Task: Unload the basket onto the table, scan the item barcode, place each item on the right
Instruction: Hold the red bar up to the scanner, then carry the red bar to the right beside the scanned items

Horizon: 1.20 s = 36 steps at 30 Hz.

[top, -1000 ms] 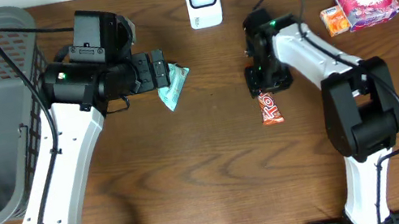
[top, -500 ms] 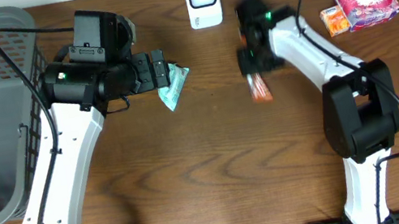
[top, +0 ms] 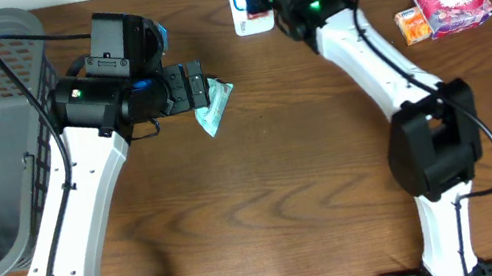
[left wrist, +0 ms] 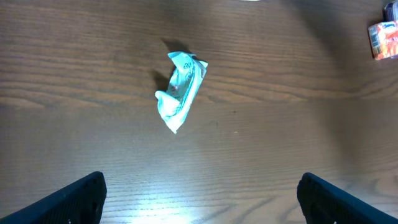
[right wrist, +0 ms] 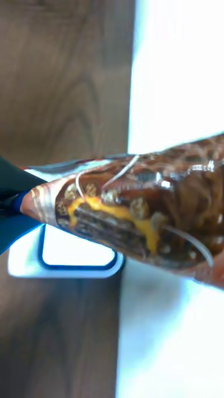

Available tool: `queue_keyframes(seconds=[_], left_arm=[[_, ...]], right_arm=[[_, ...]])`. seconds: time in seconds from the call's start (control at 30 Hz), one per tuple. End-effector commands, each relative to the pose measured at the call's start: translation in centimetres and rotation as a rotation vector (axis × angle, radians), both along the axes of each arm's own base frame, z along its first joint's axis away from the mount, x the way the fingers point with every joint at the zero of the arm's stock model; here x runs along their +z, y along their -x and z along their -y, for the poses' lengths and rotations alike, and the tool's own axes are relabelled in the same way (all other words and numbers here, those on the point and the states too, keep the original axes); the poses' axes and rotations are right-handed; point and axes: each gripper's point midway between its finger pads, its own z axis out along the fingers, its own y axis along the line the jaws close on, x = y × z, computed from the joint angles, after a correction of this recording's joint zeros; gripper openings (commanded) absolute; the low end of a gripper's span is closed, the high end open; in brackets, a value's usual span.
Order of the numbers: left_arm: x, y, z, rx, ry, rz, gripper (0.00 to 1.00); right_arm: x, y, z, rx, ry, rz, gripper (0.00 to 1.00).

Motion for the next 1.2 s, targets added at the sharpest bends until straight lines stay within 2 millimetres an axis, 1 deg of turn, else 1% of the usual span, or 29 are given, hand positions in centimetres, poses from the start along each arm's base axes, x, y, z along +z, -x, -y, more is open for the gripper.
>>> queue_keyframes(seconds=[0.0,0.07,0.1,0.13,0.17,0.2,0.23,0.27,0.33,0.4,0.5,0.63,0.7,0.77,0.83,0.87,0.9,0.93,0.97,1.0,1.07,1.13,1.17], left_arm=[[0.1,-0.1,0.0,-0.003,-0.004,0.003,0.98],[0.1,-0.1,0.0,-0.003,-0.004,0.003,0.98],[0.1,-0.1,0.0,-0.003,-0.004,0.003,0.98],[0.1,-0.1,0.0,-0.003,-0.004,0.003,0.98],[0.1,-0.1,0.0,-0.003,-0.005,0.003,0.98],[0.1,-0.1,0.0,-0.003,-0.004,0.003,0.98],[0.1,-0.1,0.0,-0.003,-0.004,0.003,0.98],[0.1,-0.1,0.0,-0.003,-0.004,0.003,0.98],[0.1,-0.1,0.0,-0.003,-0.004,0.003,0.98],[0.1,-0.1,0.0,-0.003,-0.004,0.003,0.98],[0.1,-0.1,0.0,-0.003,-0.004,0.003,0.98],[0.1,-0.1,0.0,-0.003,-0.004,0.003,0.98],[0.1,-0.1,0.0,-0.003,-0.004,0.003,0.98],[0.1,-0.1,0.0,-0.003,-0.004,0.003,0.98],[0.1,-0.1,0.0,-0.003,-0.005,0.003,0.98],[0.1,-0.1,0.0,-0.003,-0.005,0.003,0.98],[0.1,-0.1,0.0,-0.003,-0.004,0.003,0.98],[0.1,-0.1,0.0,-0.003,-0.004,0.003,0.98],[0.1,-0.1,0.0,-0.003,-0.005,0.003,0.98],[0.1,-0.1,0.0,-0.003,-0.004,0.003,0.98],[0.1,-0.1,0.0,-0.003,-0.004,0.003,0.98],[0.1,-0.1,0.0,-0.003,-0.004,0.003,0.98],[0.1,-0.1,0.0,-0.003,-0.004,0.003,0.98]], right_arm=[[-4.7,-0.8,-0.4,-0.01,0.055,-0.028,0.01],[-5.0,-1.3,-0.4,-0.017,0.055,-0.011,0.01],[-4.8,-1.5,0.0,-0.038,0.062,0.001,0.01],[-4.2,-2.1,1.2,-0.093,0.08,0.029,0.01],[-2.9,-2.6,2.7,-0.15,0.094,0.06,0.01],[-2.5,-2.7,3.2,-0.167,0.101,0.068,0.01],[-1.7,-2.8,4.3,-0.193,0.136,0.084,0.01],[-1.2,-2.8,5.3,-0.211,0.177,0.092,0.01],[-0.8,-2.6,8.1,-0.248,0.288,0.086,0.01],[-1.7,-2.2,11.4,-0.281,0.405,0.032,0.01],[-4.6,-0.6,16.4,-0.289,0.554,-0.124,0.01],[-8.2,2.3,22.8,-0.322,0.622,-0.332,0.01],[-9.8,3.4,25.1,-0.321,0.602,-0.407,0.01],[-11.3,4.3,26.5,-0.296,0.546,-0.462,0.01],[-12.8,5.1,27.6,-0.254,0.483,-0.503,0.01],[-13.4,5.5,28.1,-0.246,0.451,-0.519,0.07],[-13.9,5.8,28.7,-0.246,0.428,-0.533,0.23],[-14.2,6.1,29.4,-0.251,0.413,-0.544,0.57],[-14.4,6.3,30.2,-0.271,0.404,-0.554,0.72],[-14.3,6.5,31.0,-0.295,0.396,-0.56,0.75],[-13.5,6.8,32.0,-0.34,0.367,-0.562,0.81],[-11.9,6.8,32.5,-0.38,0.338,-0.544,0.85],[-10.7,6.8,32.5,-0.402,0.318,-0.524,0.85]])
